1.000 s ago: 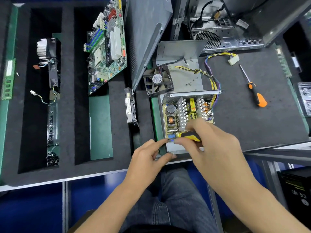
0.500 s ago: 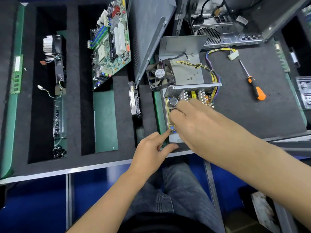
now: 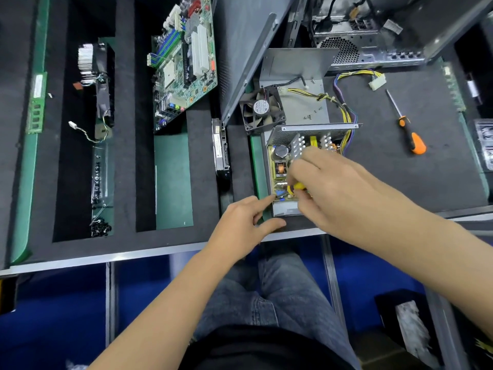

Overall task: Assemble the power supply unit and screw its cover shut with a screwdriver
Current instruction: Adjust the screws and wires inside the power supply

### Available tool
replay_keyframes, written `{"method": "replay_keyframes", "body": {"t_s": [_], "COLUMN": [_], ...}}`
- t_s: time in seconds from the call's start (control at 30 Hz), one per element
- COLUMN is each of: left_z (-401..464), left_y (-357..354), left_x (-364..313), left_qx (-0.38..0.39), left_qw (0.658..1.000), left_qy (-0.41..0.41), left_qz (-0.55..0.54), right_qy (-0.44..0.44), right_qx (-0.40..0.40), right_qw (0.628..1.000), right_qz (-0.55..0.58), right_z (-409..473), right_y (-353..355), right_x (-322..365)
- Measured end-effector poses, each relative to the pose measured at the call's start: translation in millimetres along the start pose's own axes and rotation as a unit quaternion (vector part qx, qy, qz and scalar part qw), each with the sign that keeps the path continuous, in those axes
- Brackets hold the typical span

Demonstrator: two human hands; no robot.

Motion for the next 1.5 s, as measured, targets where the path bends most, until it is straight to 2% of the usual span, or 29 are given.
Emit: {"method": "replay_keyframes", "body": {"t_s": [0.17, 0.23, 0.3, 0.43, 0.6, 0.73, 0.83, 0.9, 1.0, 1.17, 1.27, 1.4, 1.5], "left_z": [-2, -3, -4, -4, -2, 0, 0, 0, 0, -1, 0, 3, 8], "left_y": [-5, -6, -6, -6, -6, -8, -8, -8, -7, -7, -6, -2, 3], "left_x": [1, 1, 0, -2, 1, 3, 4, 4, 2, 3, 0, -4, -6], "left_qx": [0.0, -0.008, -0.024, -0.029, -0.054, -0.069, -0.071, -0.072, -0.073, -0.075, -0.076, -0.076, -0.064], "left_qw": [0.998, 0.998, 0.998, 0.999, 0.998, 0.998, 0.997, 0.997, 0.997, 0.997, 0.997, 0.997, 0.997], "left_qy": [-0.01, -0.015, -0.016, -0.018, -0.018, -0.01, -0.011, -0.012, -0.012, -0.009, -0.005, -0.019, -0.033], "left_qz": [0.054, 0.065, 0.059, 0.027, 0.017, 0.009, 0.002, 0.003, 0.0, -0.003, 0.0, 0.007, 0.014], "right_qy": [-0.059, -0.024, -0.028, -0.11, -0.034, -0.068, -0.044, -0.05, -0.09, 0.003, -0.097, -0.044, -0.089], "right_qx": [-0.009, 0.038, 0.074, 0.075, 0.079, 0.034, 0.058, 0.065, 0.035, 0.068, 0.076, 0.094, 0.127], "right_qw": [0.998, 0.998, 0.996, 0.988, 0.995, 0.996, 0.997, 0.996, 0.994, 0.996, 0.989, 0.995, 0.985], "right_qz": [-0.037, -0.038, -0.044, -0.08, -0.055, -0.043, 0.001, -0.02, -0.051, -0.066, -0.084, -0.01, -0.083], "right_z": [-1, 3, 4, 8, 17, 14, 10, 7, 5, 9, 15, 10, 11], "right_y": [6, 3, -2, 3, -4, 2, 1, -2, 5, -3, 2, 6, 4], "right_x": [6, 13, 15, 13, 9, 3, 1, 1, 2, 5, -4, -4, 0]}}
Point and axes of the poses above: each hand's wrist, its own z-axis towards the middle knuckle, its own y-axis out of the back of the hand, x = y × z, the point moved 2 cm from there along z, towards the middle knuckle, and after that the axes turned 12 degrees about x, right-handed, at the moved point
